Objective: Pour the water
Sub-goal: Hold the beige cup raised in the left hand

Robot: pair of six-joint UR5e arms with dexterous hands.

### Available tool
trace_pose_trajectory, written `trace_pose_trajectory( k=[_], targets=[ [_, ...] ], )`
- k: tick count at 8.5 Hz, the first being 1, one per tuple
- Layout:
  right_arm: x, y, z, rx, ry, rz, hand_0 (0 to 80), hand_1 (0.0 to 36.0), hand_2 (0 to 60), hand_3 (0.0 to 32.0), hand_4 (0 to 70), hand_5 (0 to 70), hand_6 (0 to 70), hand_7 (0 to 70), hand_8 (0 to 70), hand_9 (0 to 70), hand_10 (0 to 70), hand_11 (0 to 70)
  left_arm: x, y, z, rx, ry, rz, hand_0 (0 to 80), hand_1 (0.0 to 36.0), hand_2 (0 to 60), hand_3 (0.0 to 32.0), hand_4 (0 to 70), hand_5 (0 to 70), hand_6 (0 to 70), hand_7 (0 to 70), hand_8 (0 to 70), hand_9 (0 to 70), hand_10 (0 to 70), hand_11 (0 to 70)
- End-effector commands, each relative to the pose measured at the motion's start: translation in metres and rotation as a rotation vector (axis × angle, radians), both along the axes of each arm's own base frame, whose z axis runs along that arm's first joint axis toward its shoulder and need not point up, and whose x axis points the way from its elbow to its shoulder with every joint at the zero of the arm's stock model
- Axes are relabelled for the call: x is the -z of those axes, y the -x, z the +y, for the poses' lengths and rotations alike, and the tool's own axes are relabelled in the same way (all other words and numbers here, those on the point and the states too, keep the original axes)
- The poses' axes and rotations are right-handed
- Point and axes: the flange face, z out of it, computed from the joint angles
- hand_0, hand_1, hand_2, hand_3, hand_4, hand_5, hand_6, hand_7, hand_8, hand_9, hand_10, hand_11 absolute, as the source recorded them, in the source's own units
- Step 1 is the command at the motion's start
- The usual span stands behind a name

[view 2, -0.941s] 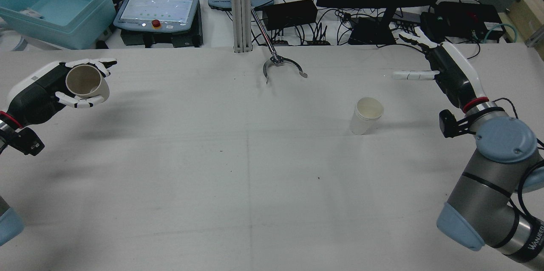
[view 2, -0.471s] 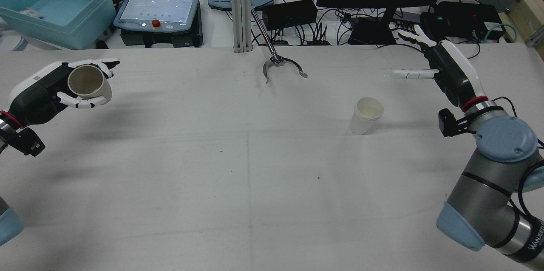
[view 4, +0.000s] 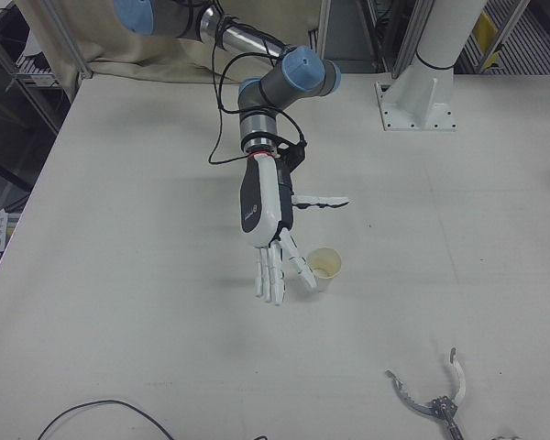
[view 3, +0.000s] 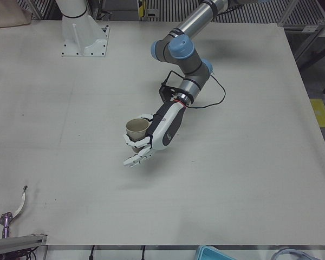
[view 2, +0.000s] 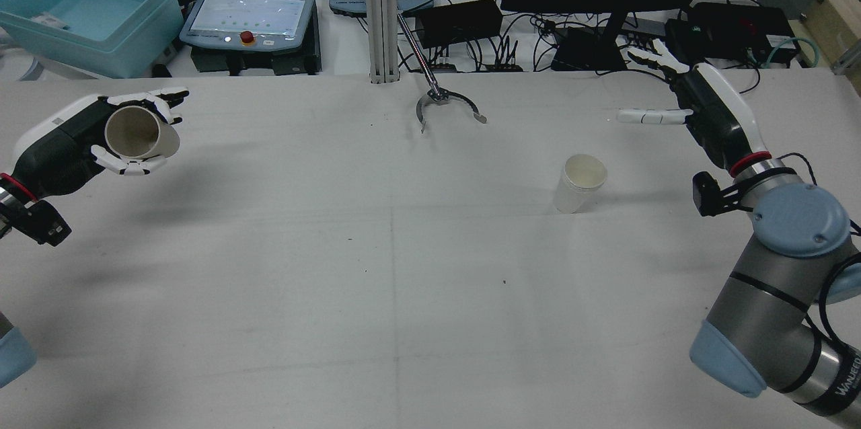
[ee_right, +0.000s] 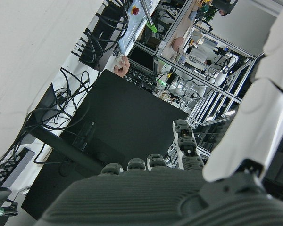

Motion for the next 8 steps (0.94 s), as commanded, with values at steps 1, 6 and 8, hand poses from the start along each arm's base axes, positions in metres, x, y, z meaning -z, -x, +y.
trace_pose_trajectory(
  k=[1,6,8],
  targets=[
    [0.0000,0.0017,0.0005,0.003,0.000,0.001,46.4,11.4,5.0,0.0,7.0,5.0,4.0,4.1,1.6,1.0,0.0,0.0,0.0013,0.0120,-0.0050,0.021,-0.001,0.000,68.1,36.0,60.0,0.0,55.4,49.5,16.4,15.8,11.0,13.5,9.9,17.8],
    [0.0001,0.0029,0.0004,0.005,0.000,0.001,46.3,11.2,5.0,0.0,6.9,4.8,3.9,3.8,1.8,1.3,0.0,0.0,0.0005,0.0111,-0.0041,0.006,0.008,-0.007,47.8,19.2,51.4,0.0,64.6,19.8,19.9,17.0,10.2,12.6,7.8,11.8],
    [-0.0005,0.0030,0.0002,0.005,0.001,0.004,46.3,11.1,5.0,0.0,6.9,4.8,4.0,4.1,1.9,1.4,0.0,0.1,-0.0010,0.0106,-0.0035,0.006,0.015,-0.011,44.4,14.2,49.4,0.0,66.0,17.6,20.4,17.0,9.9,12.3,7.4,10.8]
  ],
)
